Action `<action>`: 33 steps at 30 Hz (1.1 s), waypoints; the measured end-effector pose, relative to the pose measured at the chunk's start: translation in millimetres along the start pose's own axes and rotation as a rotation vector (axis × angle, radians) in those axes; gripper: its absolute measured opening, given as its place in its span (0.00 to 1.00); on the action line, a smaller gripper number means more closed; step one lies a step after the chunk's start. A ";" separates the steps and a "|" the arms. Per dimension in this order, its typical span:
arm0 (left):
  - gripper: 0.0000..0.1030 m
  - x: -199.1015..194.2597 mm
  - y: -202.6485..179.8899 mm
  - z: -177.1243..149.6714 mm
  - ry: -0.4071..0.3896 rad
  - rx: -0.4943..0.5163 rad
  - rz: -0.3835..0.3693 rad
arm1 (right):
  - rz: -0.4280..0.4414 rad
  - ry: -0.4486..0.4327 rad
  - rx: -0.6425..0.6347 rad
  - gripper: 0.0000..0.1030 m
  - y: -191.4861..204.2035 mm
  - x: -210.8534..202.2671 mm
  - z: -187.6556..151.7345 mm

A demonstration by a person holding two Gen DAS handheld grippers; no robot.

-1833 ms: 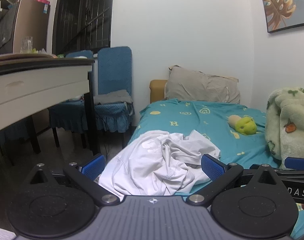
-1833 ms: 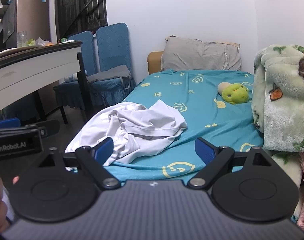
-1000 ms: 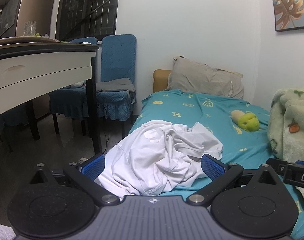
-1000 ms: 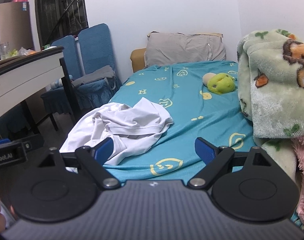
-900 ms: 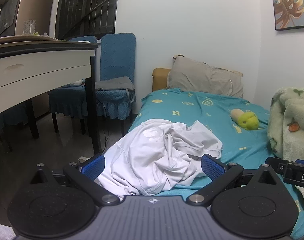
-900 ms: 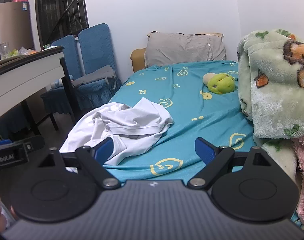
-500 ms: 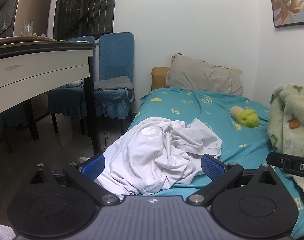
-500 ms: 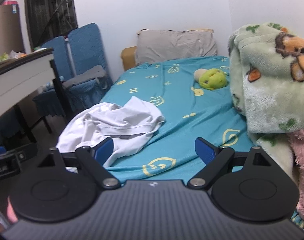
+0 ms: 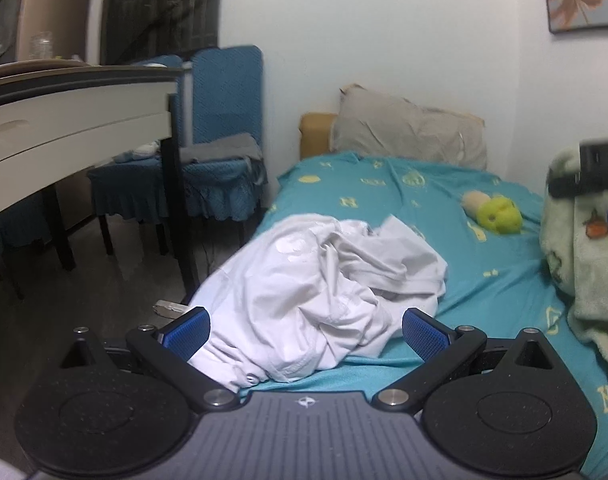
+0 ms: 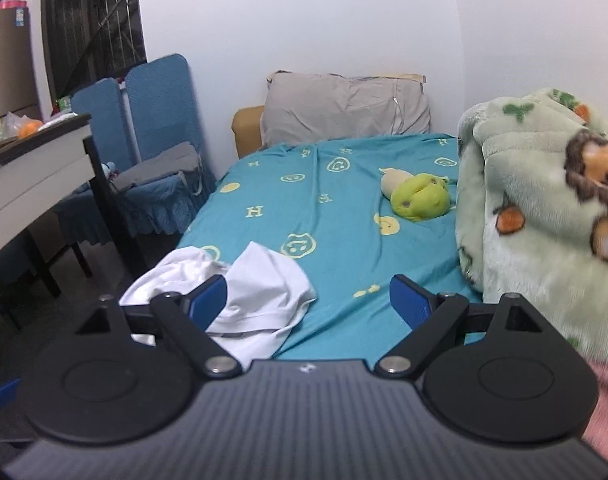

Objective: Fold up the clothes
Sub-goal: 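Move both grippers toward the crumpled white T-shirt on the bed, then grasp the T-shirt with the left gripper and lift it off the bed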

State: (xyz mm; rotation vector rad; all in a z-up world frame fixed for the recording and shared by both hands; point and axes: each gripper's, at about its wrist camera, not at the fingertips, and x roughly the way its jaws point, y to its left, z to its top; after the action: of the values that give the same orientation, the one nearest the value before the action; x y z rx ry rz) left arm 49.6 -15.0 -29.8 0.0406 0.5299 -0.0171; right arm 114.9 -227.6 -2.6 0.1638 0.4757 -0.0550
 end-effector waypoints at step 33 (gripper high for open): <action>0.03 133.6 -49.6 8.7 -0.162 0.444 0.016 | 0.069 0.203 0.226 0.87 -35.8 96.3 -54.6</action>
State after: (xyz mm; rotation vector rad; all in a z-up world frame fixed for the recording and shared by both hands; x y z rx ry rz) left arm 167.9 -65.7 -91.5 0.4731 0.3561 -0.1208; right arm 172.5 -255.0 -100.0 0.4098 0.6661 -0.0248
